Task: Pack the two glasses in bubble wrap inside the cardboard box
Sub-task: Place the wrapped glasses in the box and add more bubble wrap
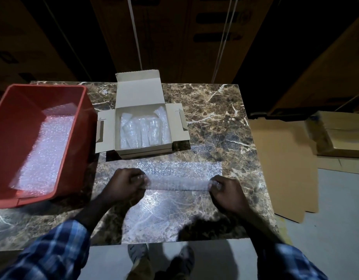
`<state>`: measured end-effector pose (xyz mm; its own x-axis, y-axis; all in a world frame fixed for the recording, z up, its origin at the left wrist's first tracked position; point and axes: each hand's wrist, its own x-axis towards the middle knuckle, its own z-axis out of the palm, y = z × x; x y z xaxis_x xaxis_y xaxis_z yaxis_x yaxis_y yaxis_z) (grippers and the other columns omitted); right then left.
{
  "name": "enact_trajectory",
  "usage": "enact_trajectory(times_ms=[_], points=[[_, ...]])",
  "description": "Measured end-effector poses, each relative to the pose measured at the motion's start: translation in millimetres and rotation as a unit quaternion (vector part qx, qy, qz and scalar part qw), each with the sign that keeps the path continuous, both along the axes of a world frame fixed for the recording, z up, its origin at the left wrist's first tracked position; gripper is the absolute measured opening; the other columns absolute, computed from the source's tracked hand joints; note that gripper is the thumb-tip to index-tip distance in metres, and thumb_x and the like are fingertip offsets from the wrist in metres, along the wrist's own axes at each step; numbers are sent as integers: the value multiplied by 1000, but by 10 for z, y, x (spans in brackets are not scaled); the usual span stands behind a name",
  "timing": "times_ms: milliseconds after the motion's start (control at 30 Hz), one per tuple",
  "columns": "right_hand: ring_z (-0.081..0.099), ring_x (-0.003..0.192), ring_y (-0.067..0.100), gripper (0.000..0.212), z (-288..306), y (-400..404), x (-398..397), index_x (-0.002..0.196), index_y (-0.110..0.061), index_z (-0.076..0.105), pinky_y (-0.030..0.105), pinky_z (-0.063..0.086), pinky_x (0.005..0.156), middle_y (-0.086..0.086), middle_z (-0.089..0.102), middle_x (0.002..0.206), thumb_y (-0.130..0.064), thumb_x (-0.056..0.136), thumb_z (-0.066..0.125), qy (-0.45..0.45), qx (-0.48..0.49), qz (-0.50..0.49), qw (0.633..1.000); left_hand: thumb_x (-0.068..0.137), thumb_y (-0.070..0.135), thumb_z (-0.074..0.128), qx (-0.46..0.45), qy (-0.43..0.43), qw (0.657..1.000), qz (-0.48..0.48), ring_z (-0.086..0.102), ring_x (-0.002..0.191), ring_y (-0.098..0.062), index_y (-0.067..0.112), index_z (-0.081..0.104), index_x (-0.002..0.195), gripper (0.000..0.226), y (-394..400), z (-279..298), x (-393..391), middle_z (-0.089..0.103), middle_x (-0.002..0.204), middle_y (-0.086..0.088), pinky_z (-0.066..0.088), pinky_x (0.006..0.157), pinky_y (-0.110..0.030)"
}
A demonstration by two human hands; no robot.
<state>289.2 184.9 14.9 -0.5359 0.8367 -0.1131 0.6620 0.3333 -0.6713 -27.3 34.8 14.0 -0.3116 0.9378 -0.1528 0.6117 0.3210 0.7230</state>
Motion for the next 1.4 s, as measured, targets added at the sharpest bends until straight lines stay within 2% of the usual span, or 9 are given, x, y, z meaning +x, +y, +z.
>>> enact_trajectory(times_ms=[133,300,433,667,800,933,1067,1300,1400], points=[[51,55,16,22,11,237,-126,71,-17,64,28,40,59,1,59,59,-26,91,67,12,-153,-103,983,92,29,71,-18,-12,997,79,66,68,-4,24,68,74,19,170,-48,-9,71,69,9,50,67,-28],[57,69,21,22,51,412,-225,76,-14,62,30,31,61,1,59,64,-24,96,63,-63,-98,-58,991,97,39,61,-26,61,992,110,64,68,-20,26,63,97,13,329,-114,42,66,68,6,42,62,-30],[64,74,25,19,51,495,-279,79,-24,58,30,41,64,8,69,76,-30,97,61,-99,-84,-59,990,100,47,52,-49,123,986,97,66,75,-35,30,55,104,18,398,-170,72,70,77,-9,47,63,-36],[63,90,31,28,81,395,-415,123,-9,57,31,37,68,17,68,107,-26,101,54,-213,39,-79,973,98,41,60,11,172,975,142,65,70,-31,16,56,108,27,329,-225,194,71,84,-7,42,59,-32],[53,108,30,32,-115,27,-571,126,-7,53,46,45,90,21,57,127,-22,99,47,-194,226,-57,953,99,26,57,68,200,945,248,54,104,-31,9,55,123,29,248,-124,531,58,118,-12,44,86,-42],[40,141,31,44,-410,-390,-837,144,-7,47,49,27,117,17,41,154,-22,103,41,-125,198,71,970,98,15,51,130,242,958,83,41,137,-31,5,55,135,39,220,-264,915,48,146,-15,27,114,-45],[34,147,28,53,-555,-478,-885,152,-9,39,46,18,119,12,32,160,-32,104,32,-162,148,124,968,107,30,30,43,253,964,-70,21,152,-23,9,36,153,51,261,-540,991,24,163,-6,14,123,-45],[2,155,19,78,-515,-170,-234,161,-13,9,42,-3,123,1,-1,166,-62,100,5,-238,118,73,961,106,54,26,-38,288,954,-71,0,155,-13,19,10,161,67,22,-559,634,5,167,3,1,124,-42],[-2,155,22,85,-487,-91,-36,160,-10,3,41,-6,123,8,-5,167,-66,97,10,-241,106,44,964,104,58,25,-55,313,946,-64,0,155,-15,15,12,160,72,-94,-530,472,6,167,-2,-2,124,-43]])
